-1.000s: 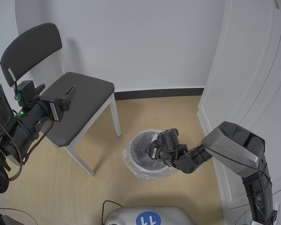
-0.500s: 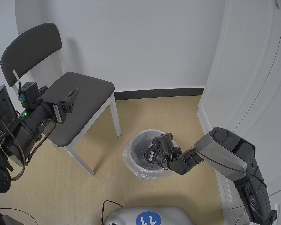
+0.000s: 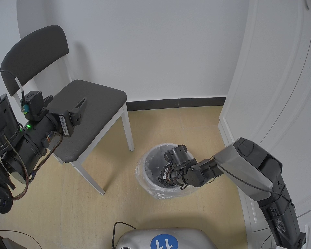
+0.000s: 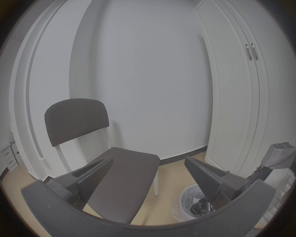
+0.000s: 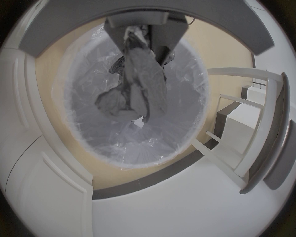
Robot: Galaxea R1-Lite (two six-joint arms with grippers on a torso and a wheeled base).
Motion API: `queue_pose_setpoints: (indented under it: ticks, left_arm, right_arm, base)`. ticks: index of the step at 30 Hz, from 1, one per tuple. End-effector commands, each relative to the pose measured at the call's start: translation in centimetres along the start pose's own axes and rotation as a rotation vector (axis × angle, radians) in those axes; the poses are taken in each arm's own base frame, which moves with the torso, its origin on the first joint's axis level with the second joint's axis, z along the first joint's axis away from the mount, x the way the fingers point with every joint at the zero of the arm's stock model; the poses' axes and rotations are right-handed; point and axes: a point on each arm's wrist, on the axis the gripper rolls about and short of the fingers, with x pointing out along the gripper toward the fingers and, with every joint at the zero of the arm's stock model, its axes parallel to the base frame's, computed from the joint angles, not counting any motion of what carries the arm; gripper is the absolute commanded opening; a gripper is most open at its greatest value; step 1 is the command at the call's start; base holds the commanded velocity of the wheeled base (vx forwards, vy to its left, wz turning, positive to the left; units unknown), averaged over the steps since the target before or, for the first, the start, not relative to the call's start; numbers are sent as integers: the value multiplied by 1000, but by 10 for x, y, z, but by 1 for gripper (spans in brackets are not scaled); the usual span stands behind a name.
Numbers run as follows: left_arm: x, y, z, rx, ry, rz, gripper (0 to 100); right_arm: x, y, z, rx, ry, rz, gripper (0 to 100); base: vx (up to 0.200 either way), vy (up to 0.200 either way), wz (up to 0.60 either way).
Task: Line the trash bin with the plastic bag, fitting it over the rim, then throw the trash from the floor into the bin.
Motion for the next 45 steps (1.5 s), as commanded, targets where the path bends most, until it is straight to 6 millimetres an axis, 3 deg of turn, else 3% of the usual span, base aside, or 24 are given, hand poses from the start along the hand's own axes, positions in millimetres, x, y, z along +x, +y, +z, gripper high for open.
queue_pose_setpoints:
  ticks: [1,8,21,31,45]
  left_arm:
    - [1,-1,-1,3,3,-1,100]
    - [4,-3,-5,7,19,-5,100]
    - [4,-3,-6,9,23,-6,100]
    - [4,-3,-5,7,17,-5,100]
    - [3,-3,-4,6,16,-4,100]
  right_arm:
    - [17,-1,12,75,43,-22,0]
    - [40,0,9,97,73,-68,0]
    - [41,0,8,118,70,-73,0]
    - [12,5,30,157,48,-57,0]
    - [-10,16,36,151,37,-32,0]
  base:
    - [0,0,0]
    - [0,0,0]
    - [0,0,0]
    - [0,0,0]
    - [0,0,0]
